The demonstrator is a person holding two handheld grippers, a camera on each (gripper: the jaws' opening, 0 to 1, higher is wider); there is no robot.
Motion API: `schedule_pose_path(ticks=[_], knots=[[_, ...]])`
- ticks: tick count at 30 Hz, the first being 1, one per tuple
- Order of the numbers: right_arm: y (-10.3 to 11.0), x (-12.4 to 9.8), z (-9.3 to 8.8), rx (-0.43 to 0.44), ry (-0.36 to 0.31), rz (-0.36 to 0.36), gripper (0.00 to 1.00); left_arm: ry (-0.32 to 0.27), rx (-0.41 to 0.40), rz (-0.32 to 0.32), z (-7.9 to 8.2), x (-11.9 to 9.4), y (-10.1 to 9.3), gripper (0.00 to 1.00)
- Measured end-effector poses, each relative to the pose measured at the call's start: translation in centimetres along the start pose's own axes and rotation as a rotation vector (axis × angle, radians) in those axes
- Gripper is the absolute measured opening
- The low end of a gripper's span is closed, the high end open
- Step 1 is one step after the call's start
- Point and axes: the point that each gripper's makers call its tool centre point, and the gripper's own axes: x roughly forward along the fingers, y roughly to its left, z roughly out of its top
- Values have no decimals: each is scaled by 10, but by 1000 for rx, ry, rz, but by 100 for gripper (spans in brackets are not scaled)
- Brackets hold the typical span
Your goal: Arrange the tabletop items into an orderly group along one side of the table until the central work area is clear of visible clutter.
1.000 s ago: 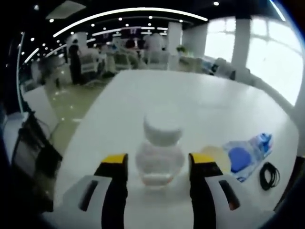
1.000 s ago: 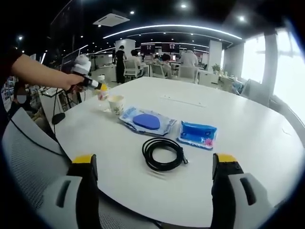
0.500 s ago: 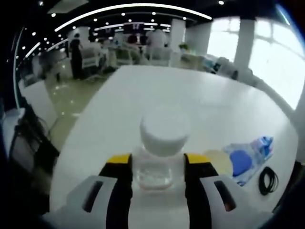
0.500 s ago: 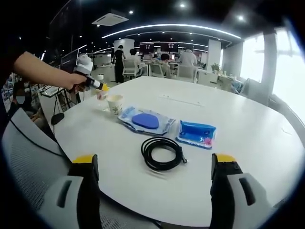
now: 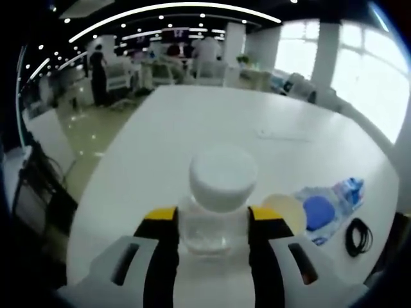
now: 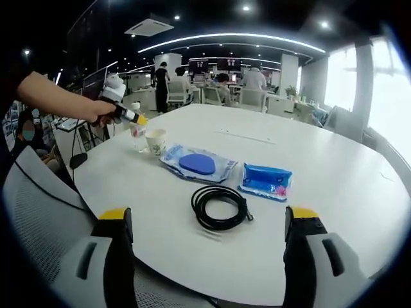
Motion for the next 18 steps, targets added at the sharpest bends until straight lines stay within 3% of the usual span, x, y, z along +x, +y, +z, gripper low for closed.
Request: schedule_pose_path(ticks=[18], knots=[[0,0,1,3,-4,3,99,-14,16,-17,0,-2,-6,39]])
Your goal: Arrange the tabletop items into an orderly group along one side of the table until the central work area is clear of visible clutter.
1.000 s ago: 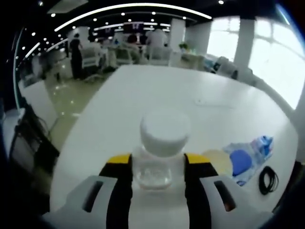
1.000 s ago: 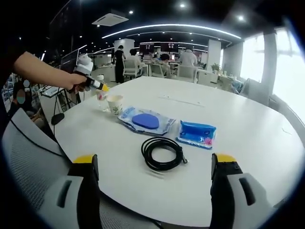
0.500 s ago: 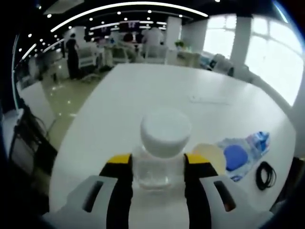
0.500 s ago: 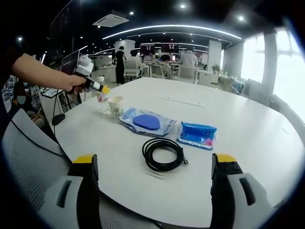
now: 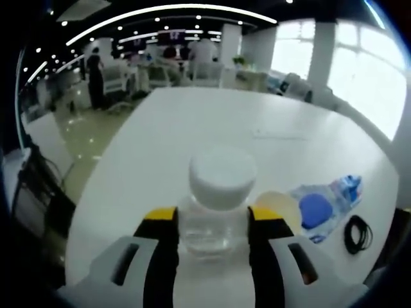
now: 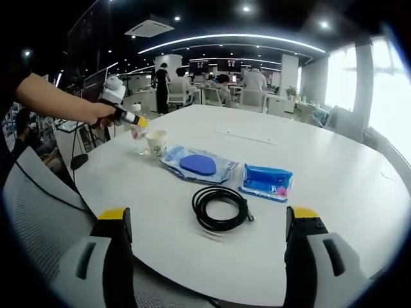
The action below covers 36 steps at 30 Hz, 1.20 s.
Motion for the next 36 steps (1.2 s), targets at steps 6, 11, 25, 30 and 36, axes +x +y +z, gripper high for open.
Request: schedule_pose_path(ticks=[6,11,25,30,36], knots=[[0,0,0,-3,2,-1,99,-10,11,-2,2,2,0,39],[-1,0,0,-3,-1,-2,99,-6,0,-6,1,3,0,39],[-1,0,0,-1,-5,0,100,14,62,-39,-9,-2,-5,44],[1,0,0,-3,-6,7,100,19,88,-74,-15,-9,-9,48],[2,0,1,0,-12,12,100,11,97,-87,-20,-23,-10,54]])
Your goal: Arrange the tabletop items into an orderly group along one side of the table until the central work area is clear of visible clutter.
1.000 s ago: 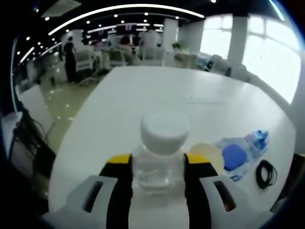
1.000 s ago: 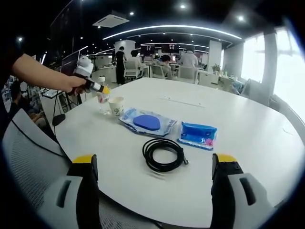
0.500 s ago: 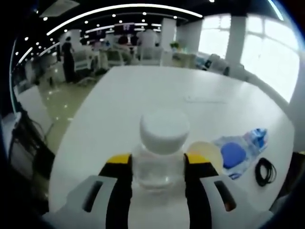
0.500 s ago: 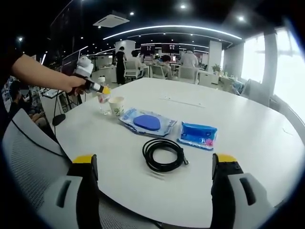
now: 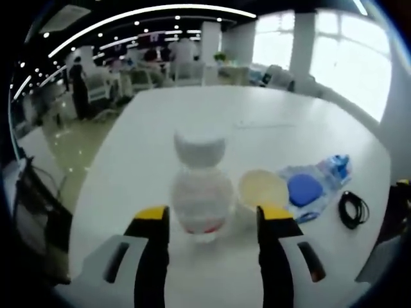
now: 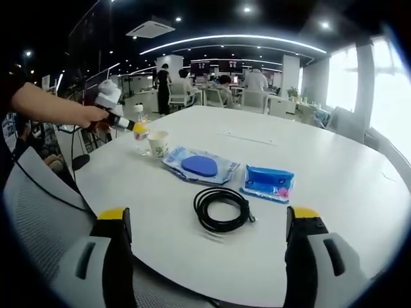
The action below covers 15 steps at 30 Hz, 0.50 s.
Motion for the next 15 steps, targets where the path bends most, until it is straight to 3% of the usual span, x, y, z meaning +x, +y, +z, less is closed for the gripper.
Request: schedule_pose_path(ticks=[15], knots=[[2,-1,1,-3,-2,13,100,-53,42,-44,-6,-43,-12,68]])
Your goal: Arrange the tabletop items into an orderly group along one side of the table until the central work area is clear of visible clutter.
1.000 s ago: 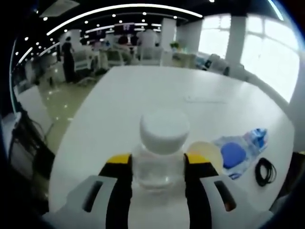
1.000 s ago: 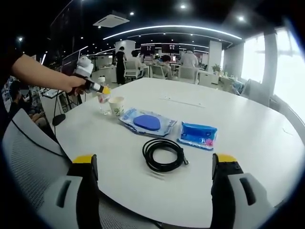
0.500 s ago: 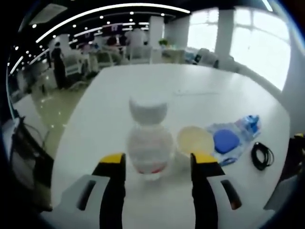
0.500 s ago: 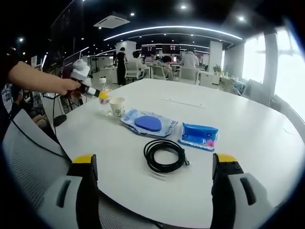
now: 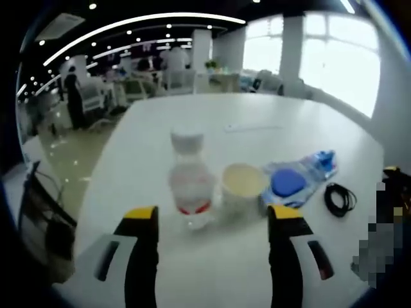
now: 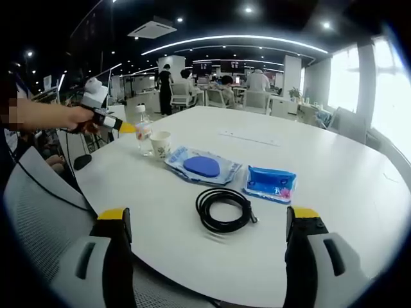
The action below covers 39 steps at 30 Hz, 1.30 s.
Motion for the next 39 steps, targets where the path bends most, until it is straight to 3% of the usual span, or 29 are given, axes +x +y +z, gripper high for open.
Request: schedule_pose_path(ticks=[5,12,15,21,30,33,39], knots=[[2,-1,3,7,-14,12,100,-37,-18,-25,-1,-22,-12,71],[5,-1,6,10,-30,35,100,-45,-12,-64,-12,-47,-29,76],[5,-1,5,13,-27,36,100,-68,-17,-135,-18,-60,-45,78],[7,-1,5,5,-26,48,100,-89,13,-171,-34,-83,-59,82],[12,-1,6,-7,-25,65,100,-98,105,-206,-48,-101,-76,99],[11,-1,5,-15,-20,63,100,-79,164,-209,-52,-102,-80,100],[10,-1,3,-23,-7,59,100,-129,125,-211,-46,-107,-80,100]])
